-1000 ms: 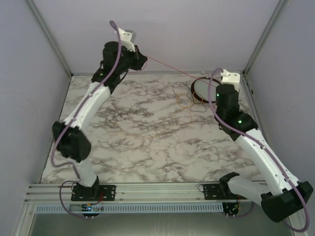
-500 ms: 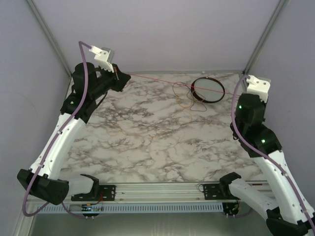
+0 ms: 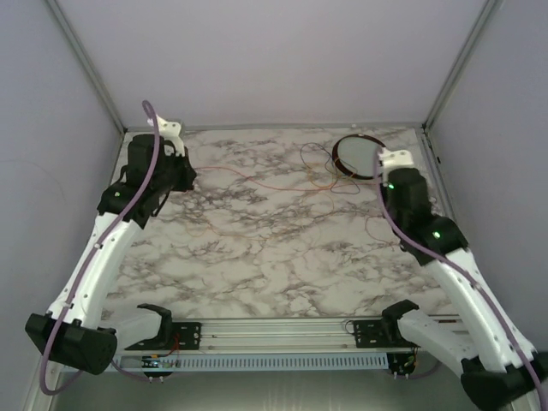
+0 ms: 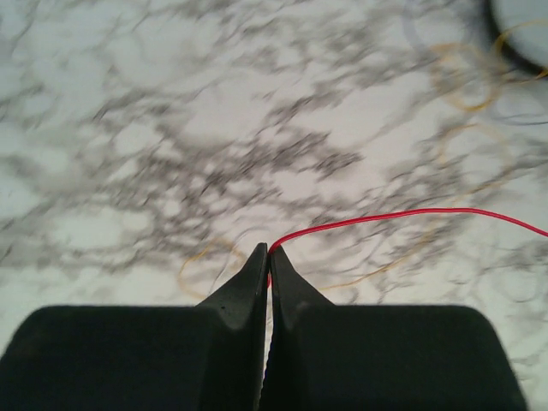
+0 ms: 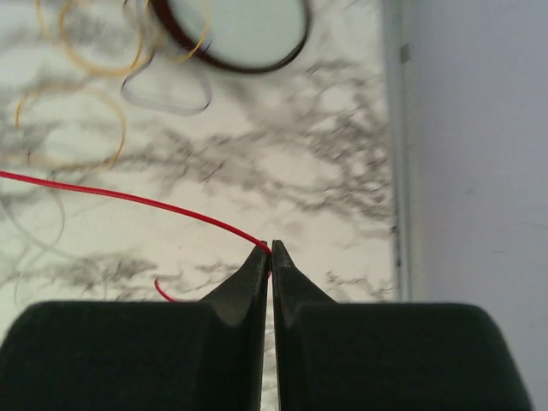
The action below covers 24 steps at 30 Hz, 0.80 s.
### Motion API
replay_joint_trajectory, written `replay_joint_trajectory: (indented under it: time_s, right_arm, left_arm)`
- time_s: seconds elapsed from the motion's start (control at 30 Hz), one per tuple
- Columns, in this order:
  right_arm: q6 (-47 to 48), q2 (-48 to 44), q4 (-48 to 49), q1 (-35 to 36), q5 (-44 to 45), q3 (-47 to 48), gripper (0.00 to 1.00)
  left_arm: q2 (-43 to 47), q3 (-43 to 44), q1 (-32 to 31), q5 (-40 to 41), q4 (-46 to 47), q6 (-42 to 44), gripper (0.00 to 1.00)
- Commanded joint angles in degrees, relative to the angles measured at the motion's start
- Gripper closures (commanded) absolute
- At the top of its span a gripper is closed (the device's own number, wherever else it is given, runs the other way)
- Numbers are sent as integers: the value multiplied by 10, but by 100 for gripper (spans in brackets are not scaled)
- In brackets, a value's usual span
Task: Zip-tie the wires
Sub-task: Straighten the cable at the center of the board.
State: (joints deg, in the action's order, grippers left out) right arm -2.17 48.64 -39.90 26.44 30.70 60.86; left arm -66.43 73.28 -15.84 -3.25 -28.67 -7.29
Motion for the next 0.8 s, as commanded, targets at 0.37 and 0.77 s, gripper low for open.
replay_joint_trajectory:
  time_s: [0.37,0.77]
  right_arm:
    - [-101,195,-44,13,-109,-6,100]
    - [-164,328,4,44,-137,-18,100]
  left_arm:
    - [-63,-79,57,113,-105,53,100]
    - [-136,-159,92,113,-17,31,100]
